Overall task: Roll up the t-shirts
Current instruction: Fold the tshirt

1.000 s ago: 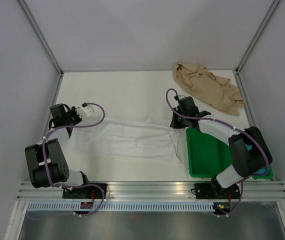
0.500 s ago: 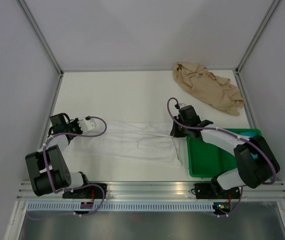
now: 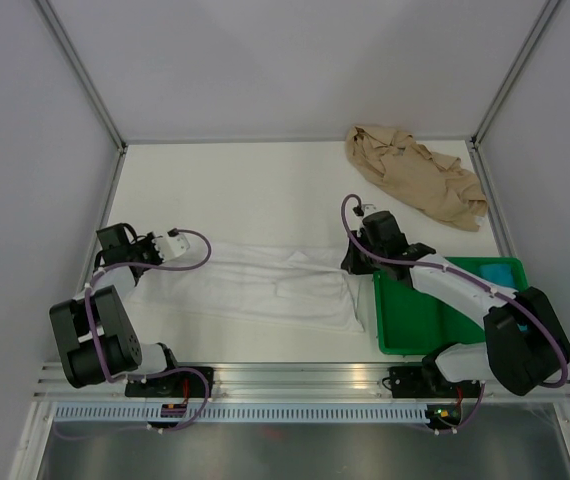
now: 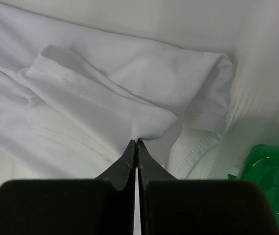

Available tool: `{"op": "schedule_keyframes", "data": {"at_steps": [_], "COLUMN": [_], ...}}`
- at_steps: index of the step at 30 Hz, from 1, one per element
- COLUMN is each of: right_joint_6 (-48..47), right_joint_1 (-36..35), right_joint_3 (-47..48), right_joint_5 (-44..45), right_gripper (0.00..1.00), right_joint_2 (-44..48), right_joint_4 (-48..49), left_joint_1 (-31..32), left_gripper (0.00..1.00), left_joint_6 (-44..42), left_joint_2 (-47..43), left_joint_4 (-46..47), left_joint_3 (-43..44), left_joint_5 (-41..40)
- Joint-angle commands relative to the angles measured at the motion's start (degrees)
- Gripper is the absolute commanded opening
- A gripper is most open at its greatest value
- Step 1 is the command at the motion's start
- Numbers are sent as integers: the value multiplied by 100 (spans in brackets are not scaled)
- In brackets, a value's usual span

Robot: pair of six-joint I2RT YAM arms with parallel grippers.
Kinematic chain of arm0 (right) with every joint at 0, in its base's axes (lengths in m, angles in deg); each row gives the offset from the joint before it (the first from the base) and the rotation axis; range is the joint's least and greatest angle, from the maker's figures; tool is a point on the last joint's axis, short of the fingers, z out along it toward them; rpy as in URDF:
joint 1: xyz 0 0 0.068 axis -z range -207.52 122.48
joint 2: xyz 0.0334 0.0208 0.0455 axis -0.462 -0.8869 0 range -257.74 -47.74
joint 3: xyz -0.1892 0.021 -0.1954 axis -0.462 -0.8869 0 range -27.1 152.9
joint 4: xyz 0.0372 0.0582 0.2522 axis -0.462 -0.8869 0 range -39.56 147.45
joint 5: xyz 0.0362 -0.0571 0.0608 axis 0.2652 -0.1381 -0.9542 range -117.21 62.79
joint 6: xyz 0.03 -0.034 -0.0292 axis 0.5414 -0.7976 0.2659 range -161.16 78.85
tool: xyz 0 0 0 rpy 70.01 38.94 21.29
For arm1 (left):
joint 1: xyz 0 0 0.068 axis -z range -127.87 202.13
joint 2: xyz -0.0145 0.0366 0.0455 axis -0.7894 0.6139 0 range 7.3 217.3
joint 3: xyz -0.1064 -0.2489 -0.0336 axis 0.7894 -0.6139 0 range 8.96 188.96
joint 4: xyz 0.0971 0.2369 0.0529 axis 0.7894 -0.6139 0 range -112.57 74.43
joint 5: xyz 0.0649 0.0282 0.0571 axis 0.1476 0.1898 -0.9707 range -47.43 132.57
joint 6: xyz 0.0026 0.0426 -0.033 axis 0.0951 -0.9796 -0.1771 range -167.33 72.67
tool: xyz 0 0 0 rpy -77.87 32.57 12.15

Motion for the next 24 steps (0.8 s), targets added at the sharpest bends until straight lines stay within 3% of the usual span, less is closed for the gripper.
{"op": "schedule_keyframes", "data": {"at_steps": [1,9,12,13,16,24], "right_joint_6": [106,300,291,300,291,256], "right_joint_1": [-73,-188,-214,-223,-232,-258], "right_joint_3": [-120,-403,-394,-403,-386,-315], "right_joint_5": [53,0,9,17,17,9], "right_gripper": [0,0,0,0,0,0], "right_joint_2": [169,-103,-191,-191,-183,-209], "right_joint_4": [18,370,397,397,397,414], "left_joint_1": [-48,-56,-56,-56,-83,-100], "left_gripper": [2,6,28,44,55,57], "left_joint_6": [-258,-513,-662,-688,-706,-733], "left_joint_2": [55,161,109,30,-128,-700], "left_joint_4": [164,164,-107,-326,-626,-1881], "left_joint_3": [78,-62,-10,7,122,629], "left_joint_5": [34,-212,-344,-388,-397,-283]}}
